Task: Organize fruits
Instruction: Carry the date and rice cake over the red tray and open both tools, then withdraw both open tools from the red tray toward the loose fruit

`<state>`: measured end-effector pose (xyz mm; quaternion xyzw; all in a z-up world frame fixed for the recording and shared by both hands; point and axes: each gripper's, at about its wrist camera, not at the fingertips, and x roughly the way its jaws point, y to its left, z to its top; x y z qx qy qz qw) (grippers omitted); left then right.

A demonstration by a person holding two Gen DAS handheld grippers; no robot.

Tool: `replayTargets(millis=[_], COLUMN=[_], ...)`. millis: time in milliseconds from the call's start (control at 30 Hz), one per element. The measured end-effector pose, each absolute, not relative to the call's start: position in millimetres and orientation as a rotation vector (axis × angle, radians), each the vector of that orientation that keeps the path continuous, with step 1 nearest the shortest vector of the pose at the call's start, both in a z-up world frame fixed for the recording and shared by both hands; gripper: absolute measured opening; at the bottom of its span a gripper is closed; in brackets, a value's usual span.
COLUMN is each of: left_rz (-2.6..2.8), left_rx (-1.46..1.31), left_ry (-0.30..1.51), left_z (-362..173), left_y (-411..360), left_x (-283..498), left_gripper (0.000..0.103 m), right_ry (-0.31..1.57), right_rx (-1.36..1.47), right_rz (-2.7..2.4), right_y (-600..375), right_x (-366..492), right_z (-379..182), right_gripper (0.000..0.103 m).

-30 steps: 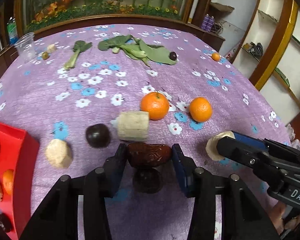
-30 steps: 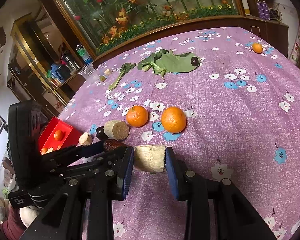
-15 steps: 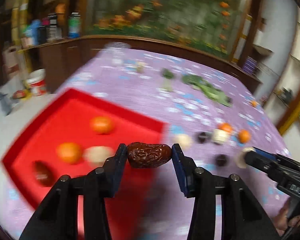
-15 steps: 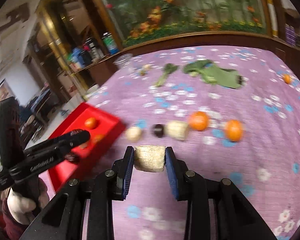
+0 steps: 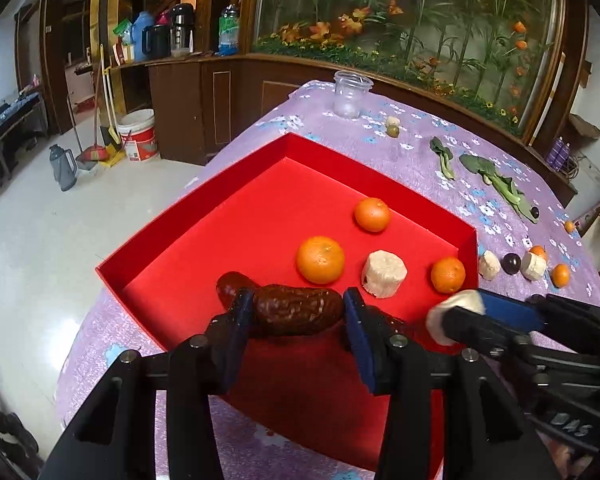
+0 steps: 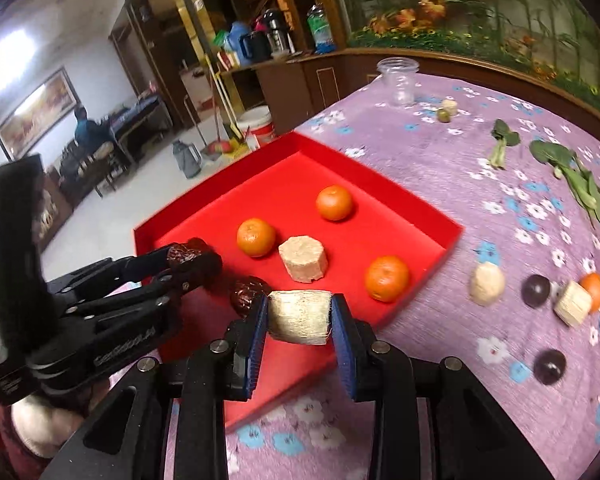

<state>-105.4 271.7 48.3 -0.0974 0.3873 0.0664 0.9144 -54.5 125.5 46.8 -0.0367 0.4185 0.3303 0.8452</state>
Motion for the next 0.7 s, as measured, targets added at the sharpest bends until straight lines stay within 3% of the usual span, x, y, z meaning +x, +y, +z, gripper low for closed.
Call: replayTargets(millis=[100, 233, 367, 533, 700], left_rz=[0.124, 0.126, 0.153, 0.218, 0.243], left_rx=[-0.220, -0.214, -0.200, -0.154, -0.091], left_ry=[0.792, 0.775, 0.757, 0.715, 0.690], left_z=[49.4, 53.5, 59.3, 69.1, 77.6], left_y=[275.0, 274.3, 272.4, 266.2, 251.3], left_x=[-106.3, -110.1, -115.4, -120.7, -127.4], left_gripper=[0.045, 0.054, 0.057, 0.078, 0.081], right_ry=[0.876, 0.864, 0.845, 0.810, 0.789], right_rx=[-0.105, -0.106, -0.097, -0.060, 0.005], right_rz=[0.673, 0.661, 0.659, 0.649, 0.616], right_y=[133.1, 134.6, 134.1, 124.1, 101.1], right_x=[-51.9, -51.2, -53.8, -62.4, -70.4], right_z=[42.3, 43.4, 48.4, 59.1, 67.0], right_gripper=[0.035, 0.035, 0.045, 0.051, 0.055])
